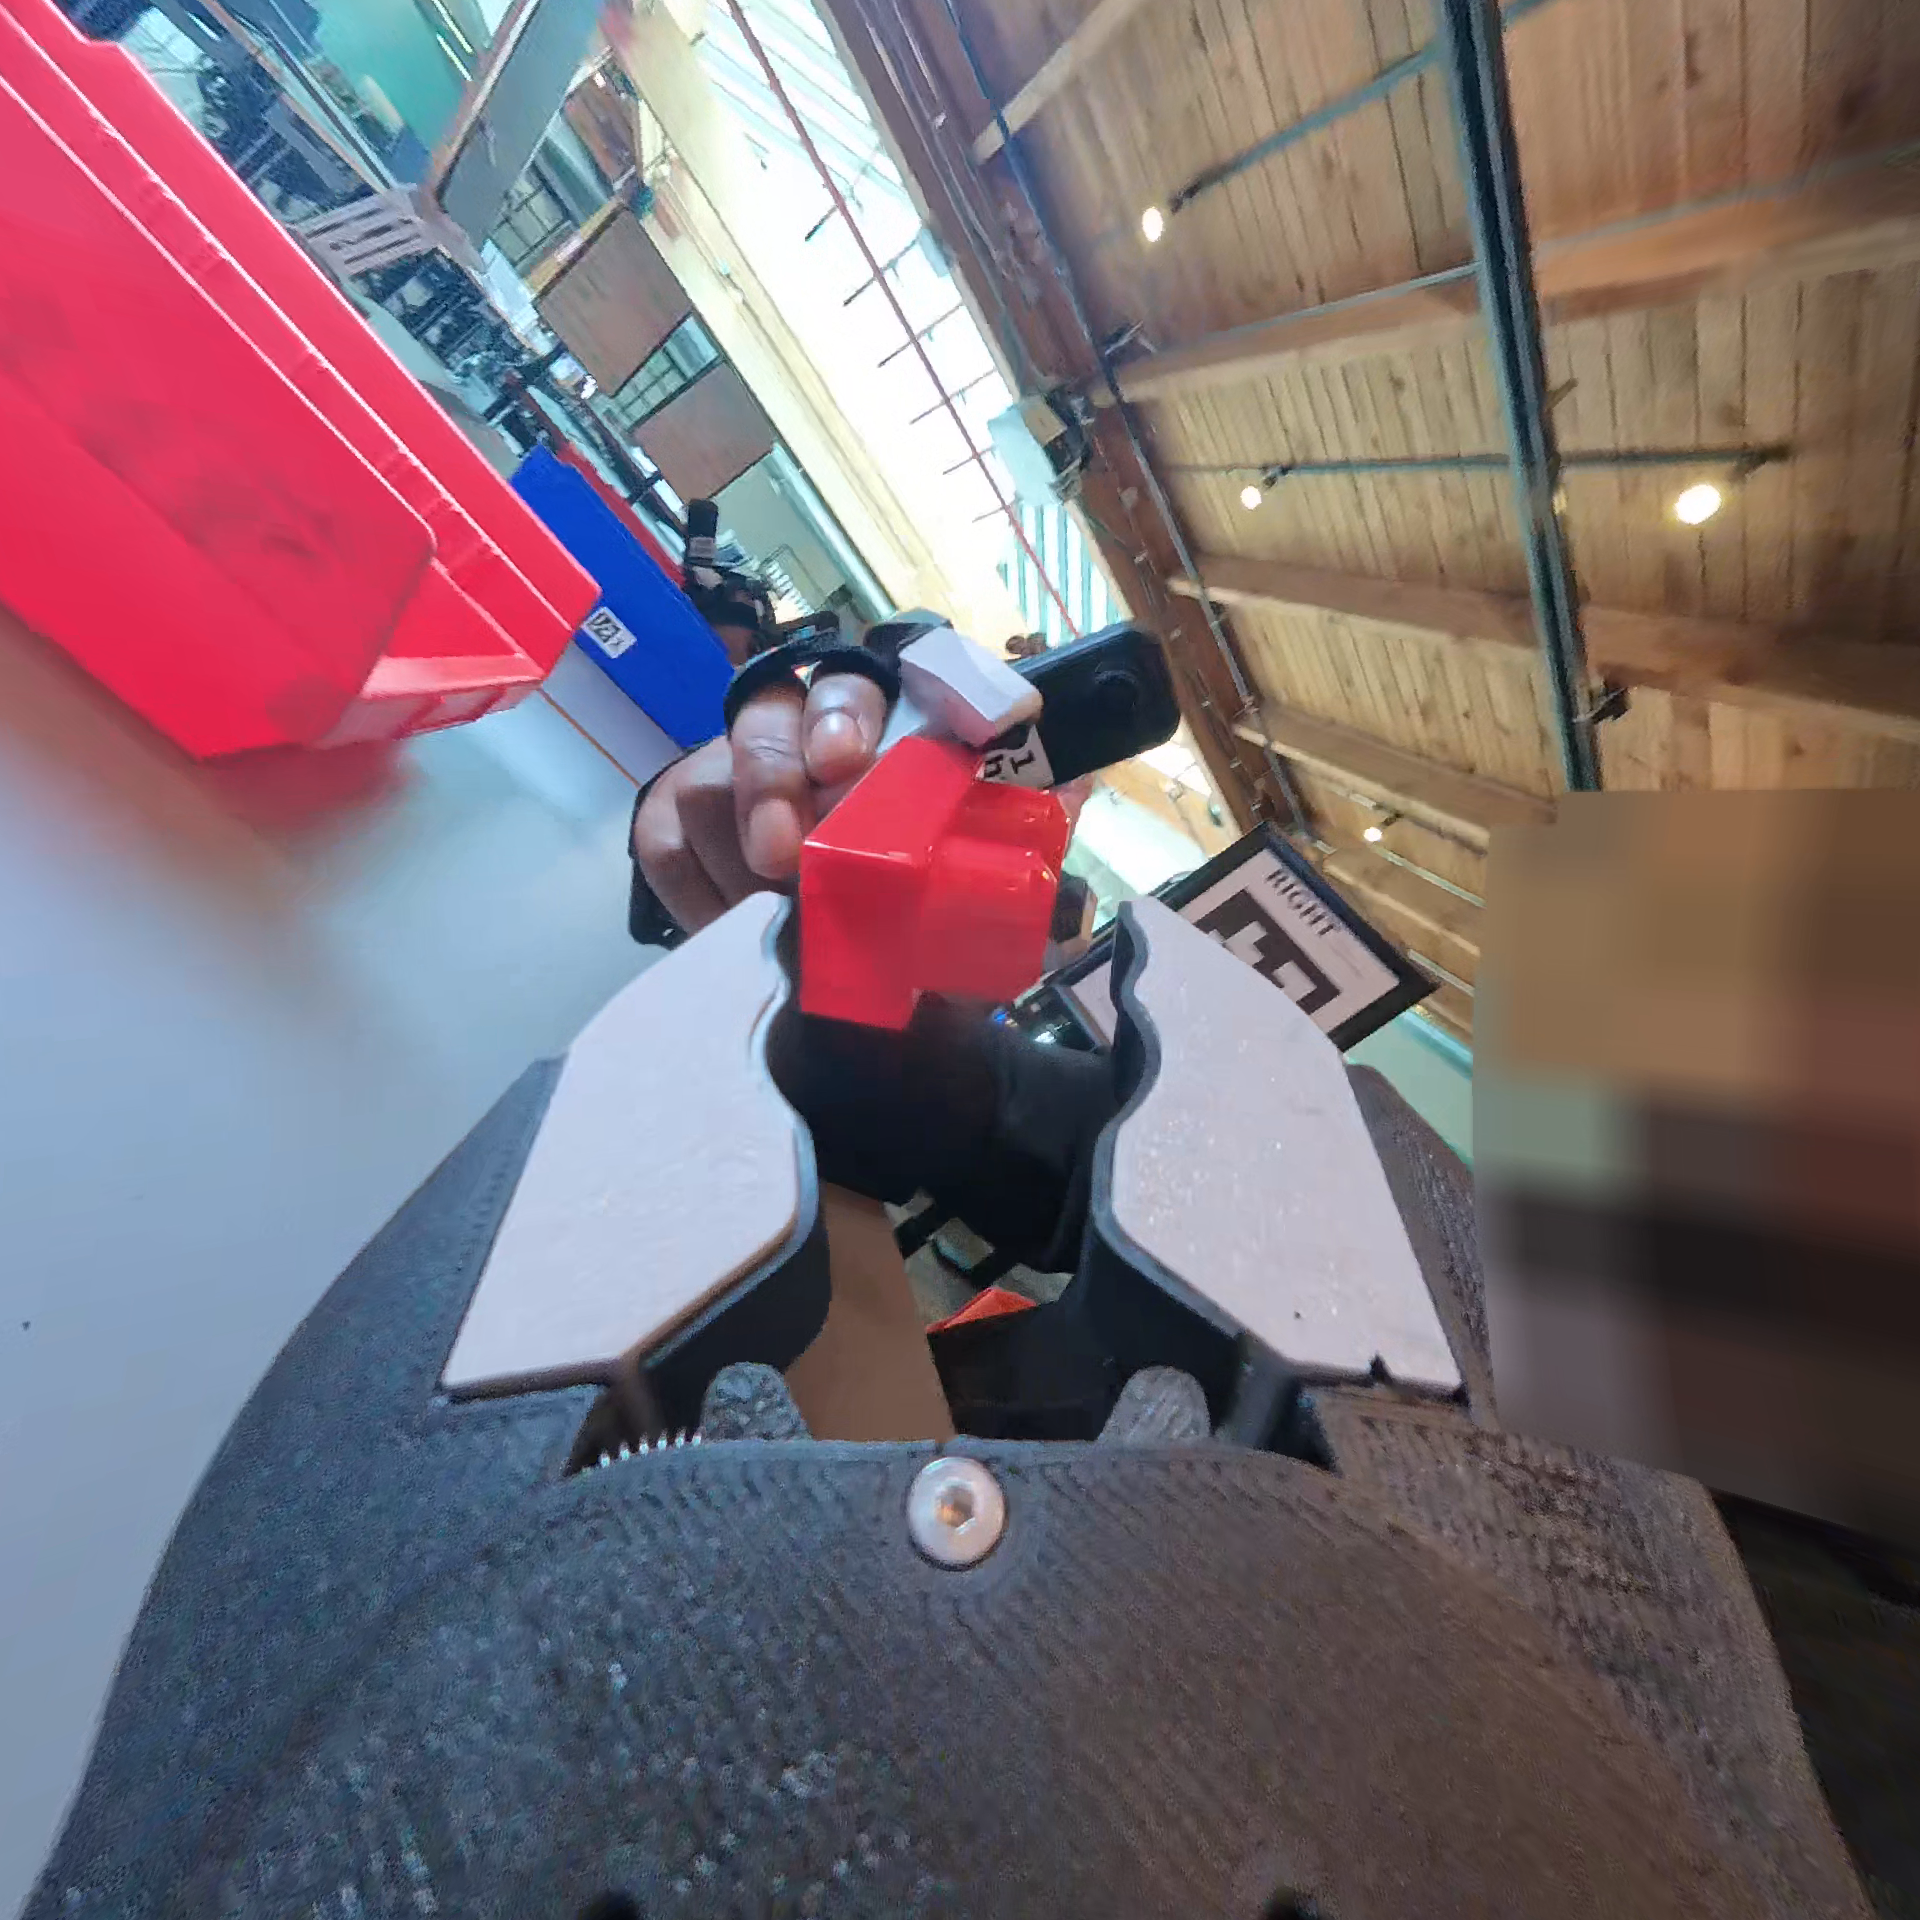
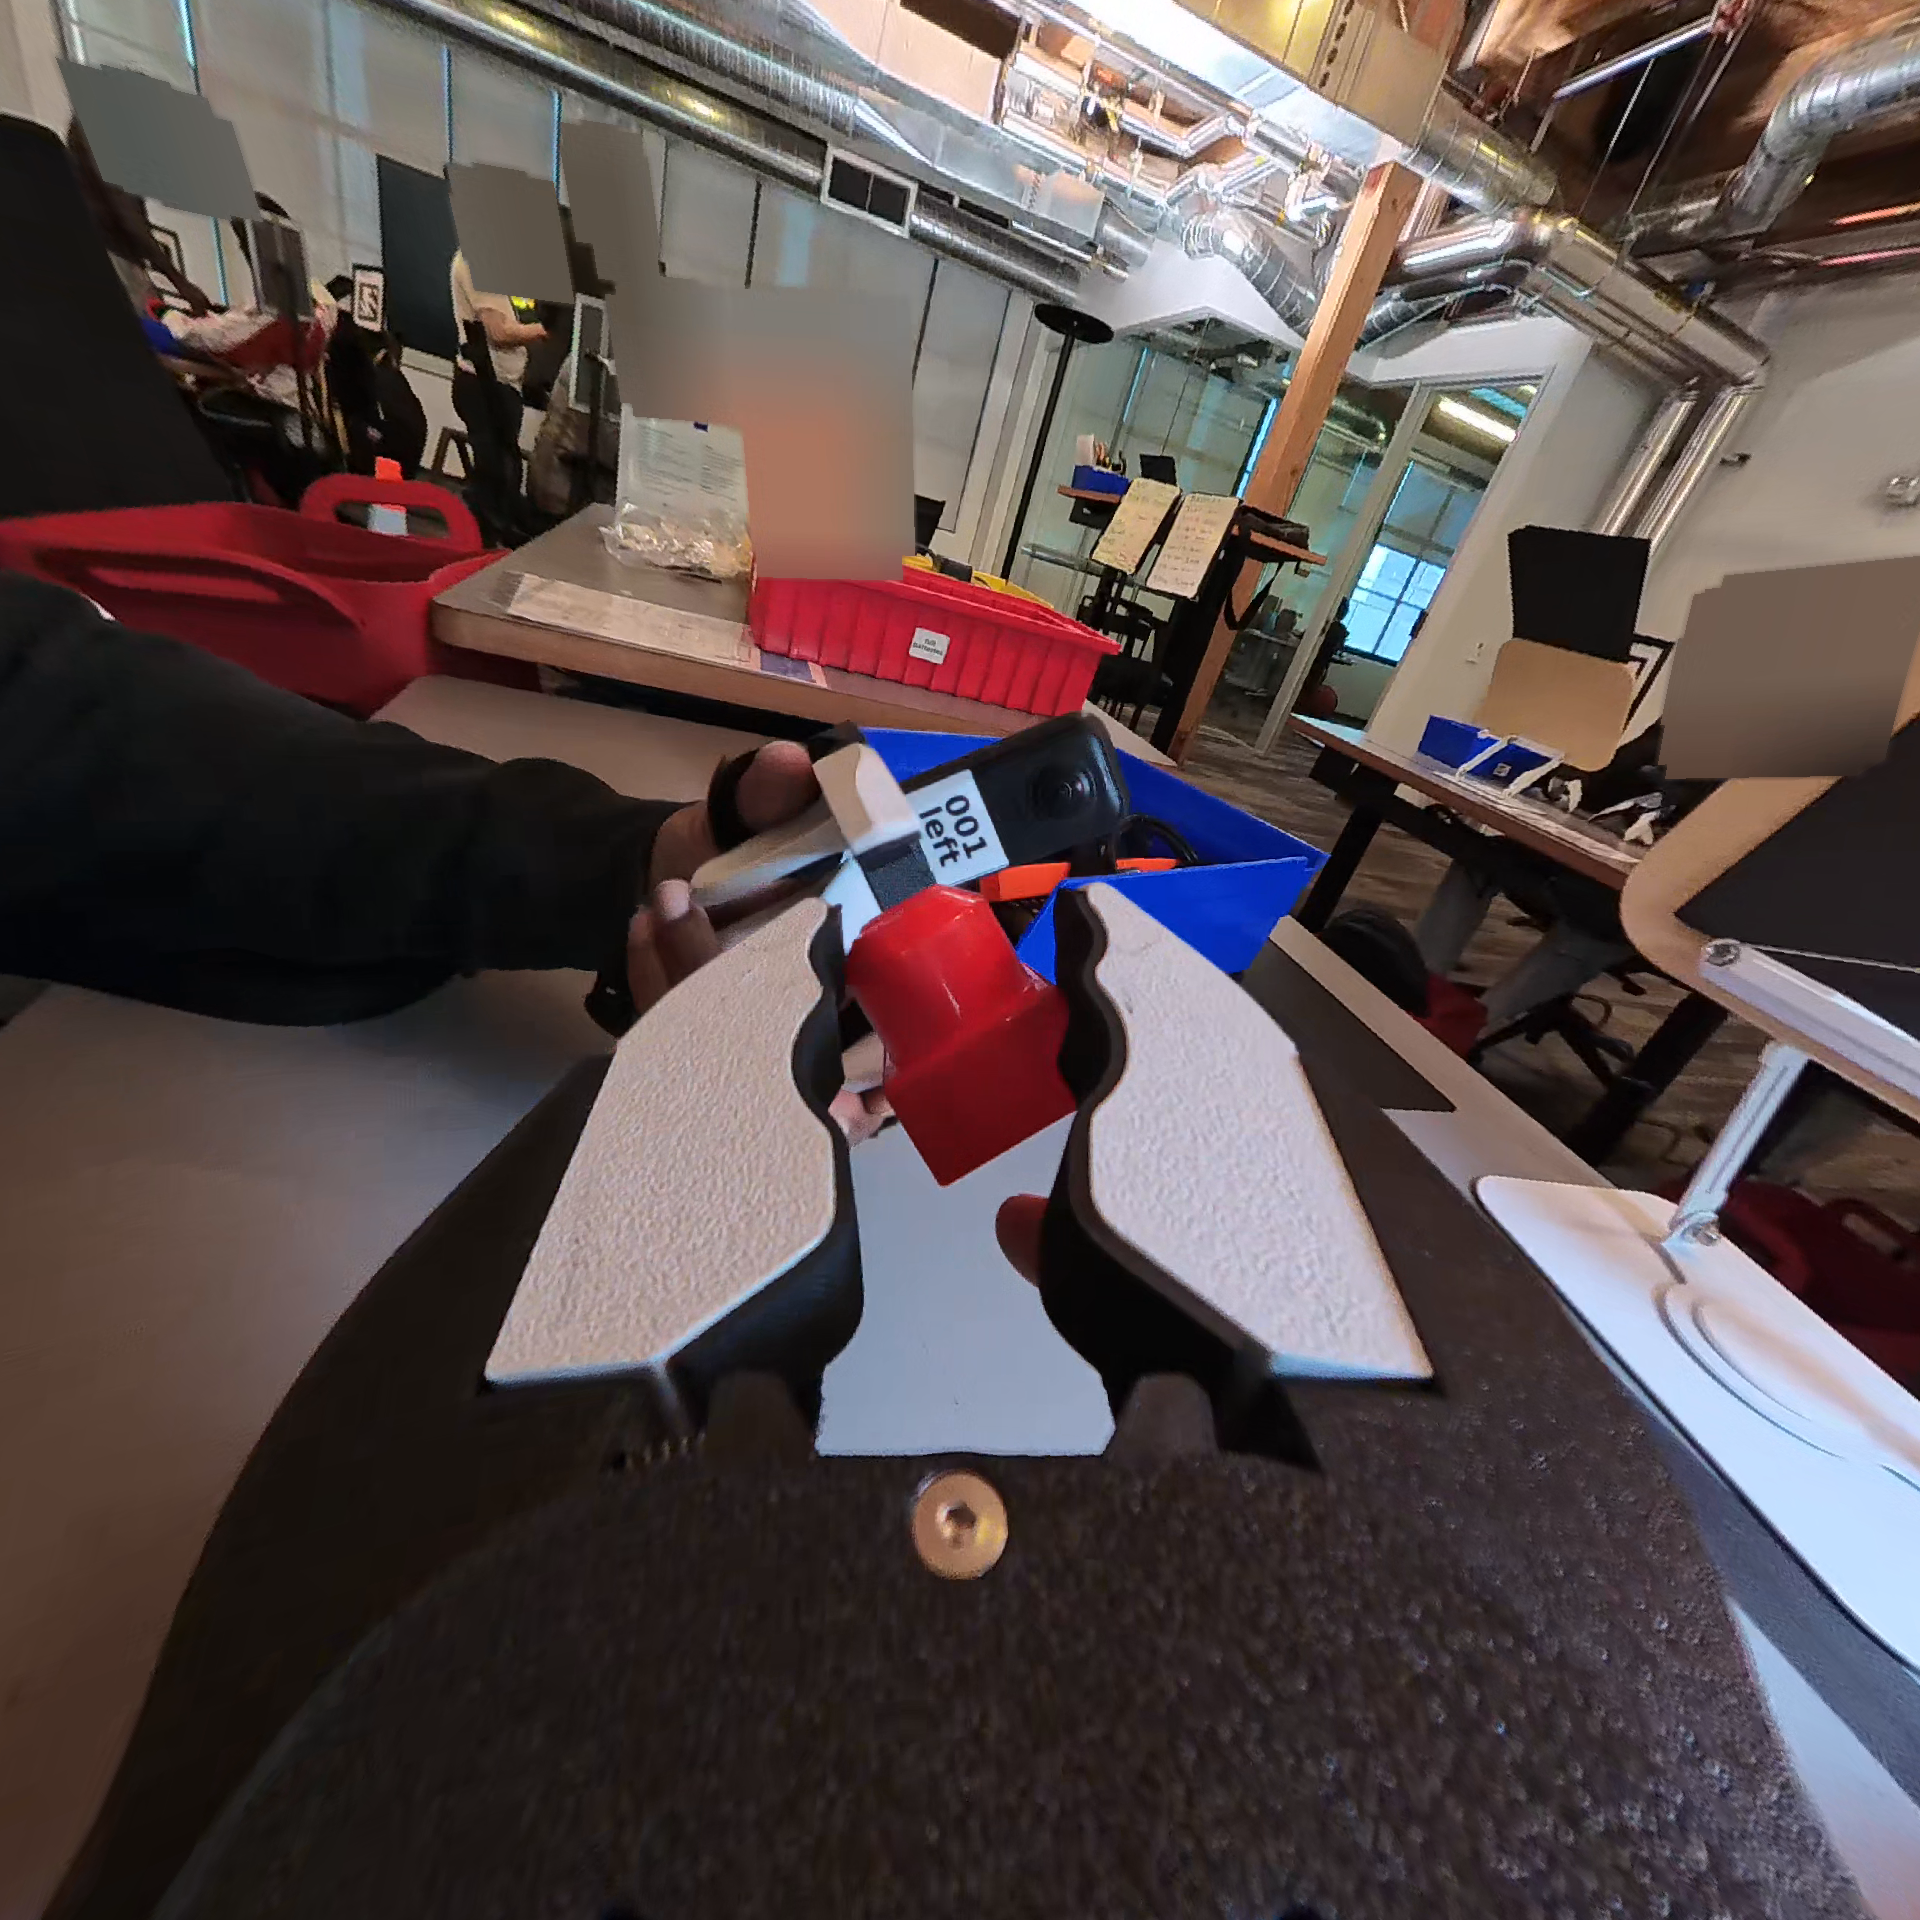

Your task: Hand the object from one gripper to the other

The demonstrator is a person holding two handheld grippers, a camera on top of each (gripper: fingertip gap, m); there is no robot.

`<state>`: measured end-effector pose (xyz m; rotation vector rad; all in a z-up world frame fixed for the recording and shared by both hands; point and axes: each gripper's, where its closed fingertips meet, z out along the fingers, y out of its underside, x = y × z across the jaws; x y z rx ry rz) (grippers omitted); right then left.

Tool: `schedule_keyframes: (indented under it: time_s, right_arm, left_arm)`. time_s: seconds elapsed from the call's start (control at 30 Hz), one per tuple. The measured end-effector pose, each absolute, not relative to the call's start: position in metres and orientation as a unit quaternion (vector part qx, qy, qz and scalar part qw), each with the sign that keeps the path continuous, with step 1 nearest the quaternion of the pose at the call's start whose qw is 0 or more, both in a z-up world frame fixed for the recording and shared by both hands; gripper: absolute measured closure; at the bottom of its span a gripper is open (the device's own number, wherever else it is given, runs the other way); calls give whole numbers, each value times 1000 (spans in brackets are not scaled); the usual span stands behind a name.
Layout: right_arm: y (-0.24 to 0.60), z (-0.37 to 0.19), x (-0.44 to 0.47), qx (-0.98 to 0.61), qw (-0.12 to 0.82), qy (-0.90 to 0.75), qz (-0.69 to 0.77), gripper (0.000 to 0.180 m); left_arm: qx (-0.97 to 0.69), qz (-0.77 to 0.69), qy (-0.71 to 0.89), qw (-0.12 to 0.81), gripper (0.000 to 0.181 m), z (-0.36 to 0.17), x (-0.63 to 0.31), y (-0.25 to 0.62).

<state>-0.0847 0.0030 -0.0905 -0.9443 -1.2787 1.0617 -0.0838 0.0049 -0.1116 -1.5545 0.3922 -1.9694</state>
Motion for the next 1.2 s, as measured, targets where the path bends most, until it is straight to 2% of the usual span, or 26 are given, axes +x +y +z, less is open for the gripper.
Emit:
schedule_keyframes:
  time_s: [0.23, 0.37, 0.57, 0.67, 0.73, 0.83, 1.07, 1.2]
  right_arm:
    - [14, -101, -88, -452, 556, -548, 432, 140]
    - [27, -109, -83, -504, 505, -546, 439, 125]
    - [50, -147, -74, -555, 494, -607, 284, 125]
    - [56, -163, -77, -605, 454, -592, 277, 130]
    - [62, -165, -79, -618, 462, -574, 276, 133]
    - [65, -171, -83, -601, 489, -592, 222, 134]
    - [59, -192, -97, -523, 534, -659, 76, 139]
    - [61, -196, -100, -499, 556, -663, 47, 153]
  left_arm:
    - [-627, -626, 196, 420, 138, -112, -94, 18]
    - [-678, -455, 270, 510, 138, -124, -103, 29]
    - [-742, -218, 326, 544, 137, -155, -117, 50]
    - [-733, -109, 373, 558, 137, -165, -118, 54]
    - [-735, -61, 386, 555, 137, -171, -118, 57]
    - [-760, -53, 362, 538, 137, -178, -114, 59]
    - [-815, -166, 257, 493, 137, -186, -105, 58]
    - [-829, -234, 214, 460, 137, -188, -106, 56]
